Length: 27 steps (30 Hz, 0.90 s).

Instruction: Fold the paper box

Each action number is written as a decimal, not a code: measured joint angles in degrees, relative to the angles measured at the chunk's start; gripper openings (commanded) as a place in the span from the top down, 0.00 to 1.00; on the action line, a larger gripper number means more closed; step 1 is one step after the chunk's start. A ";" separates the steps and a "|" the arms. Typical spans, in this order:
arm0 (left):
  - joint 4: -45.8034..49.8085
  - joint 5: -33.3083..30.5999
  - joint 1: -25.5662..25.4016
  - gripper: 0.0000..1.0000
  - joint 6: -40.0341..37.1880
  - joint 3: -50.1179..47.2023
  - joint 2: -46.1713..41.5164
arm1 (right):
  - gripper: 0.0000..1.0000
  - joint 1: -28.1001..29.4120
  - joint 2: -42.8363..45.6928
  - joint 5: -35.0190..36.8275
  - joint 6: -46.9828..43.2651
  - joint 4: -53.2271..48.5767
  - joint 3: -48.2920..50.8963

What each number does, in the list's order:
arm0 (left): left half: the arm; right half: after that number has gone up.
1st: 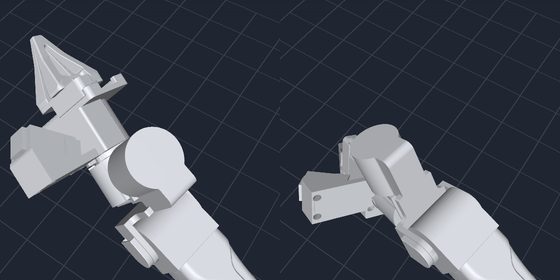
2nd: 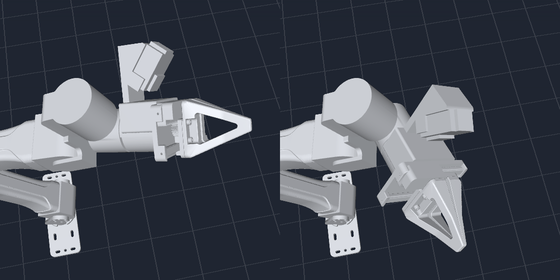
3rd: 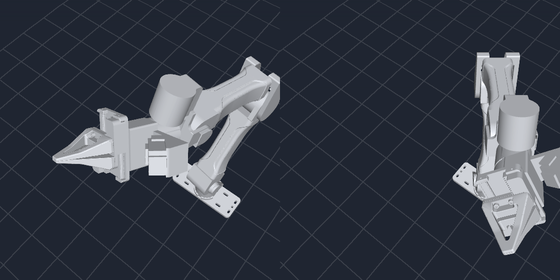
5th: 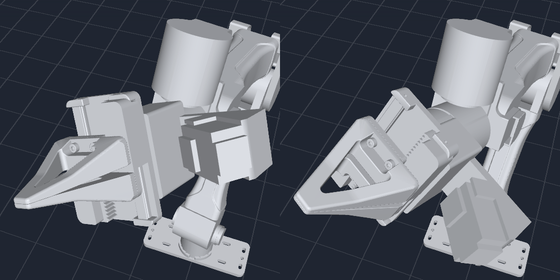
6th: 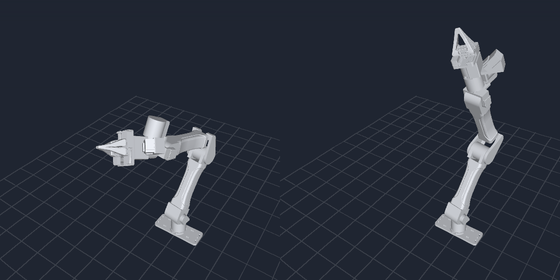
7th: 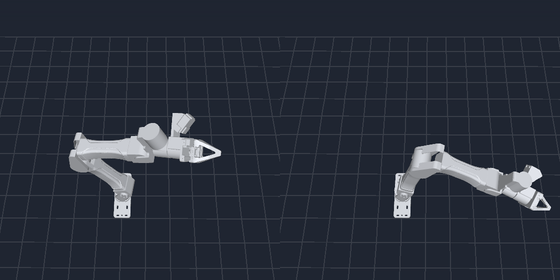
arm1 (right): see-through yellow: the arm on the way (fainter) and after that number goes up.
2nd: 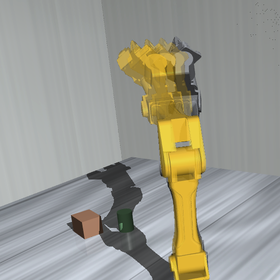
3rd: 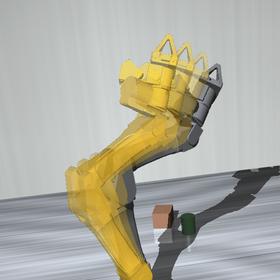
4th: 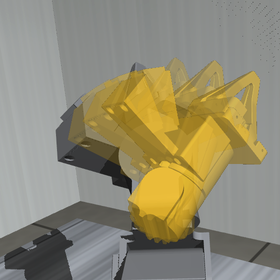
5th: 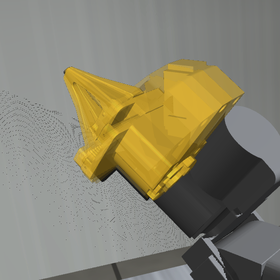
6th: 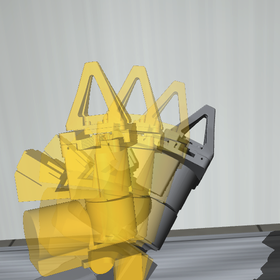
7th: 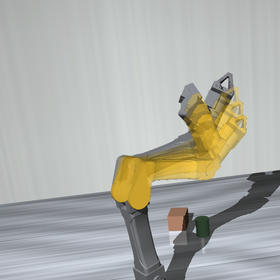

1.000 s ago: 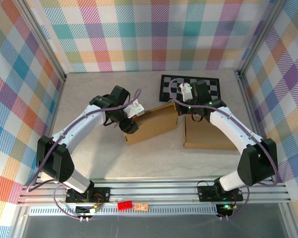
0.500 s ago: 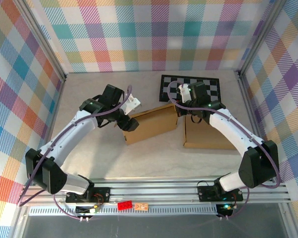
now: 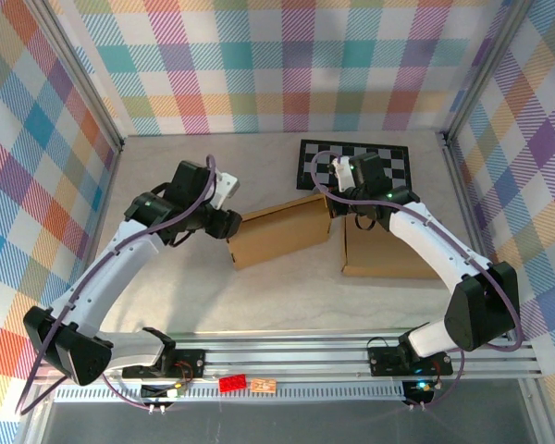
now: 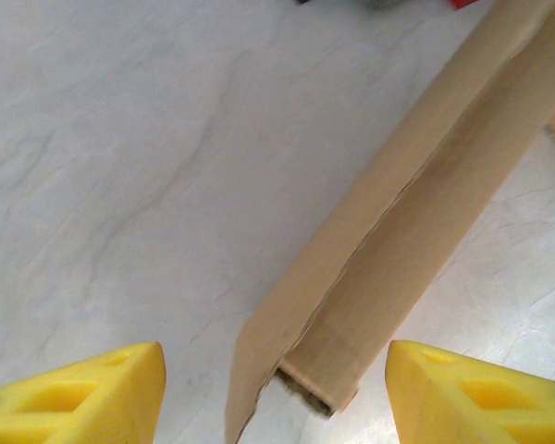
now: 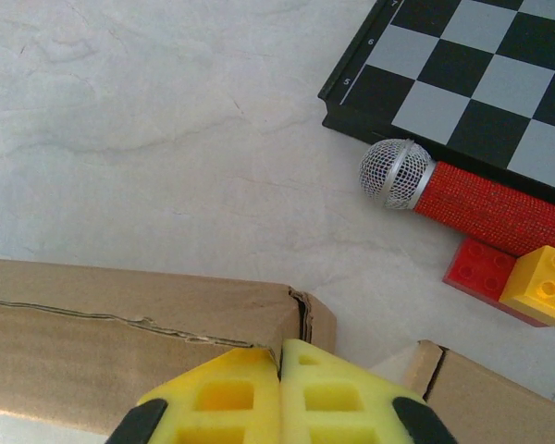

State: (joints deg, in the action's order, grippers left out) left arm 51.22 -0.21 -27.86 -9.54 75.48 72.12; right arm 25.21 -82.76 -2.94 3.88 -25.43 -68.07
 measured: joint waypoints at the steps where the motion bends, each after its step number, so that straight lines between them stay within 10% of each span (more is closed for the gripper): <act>1: 1.14 -0.83 0.04 0.40 0.68 0.00 -0.22 | 1.00 0.00 0.00 0.00 0.00 -0.13 -0.07; 27: 10.16 -2.27 1.40 0.79 4.22 2.05 5.53 | 1.00 0.00 -0.15 -0.02 0.00 -1.81 -0.94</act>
State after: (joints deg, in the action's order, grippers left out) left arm 61.39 -2.48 -26.46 -5.32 77.54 77.65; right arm 25.21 -82.91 -2.96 3.88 -27.24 -69.01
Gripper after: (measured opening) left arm 0.224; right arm 0.058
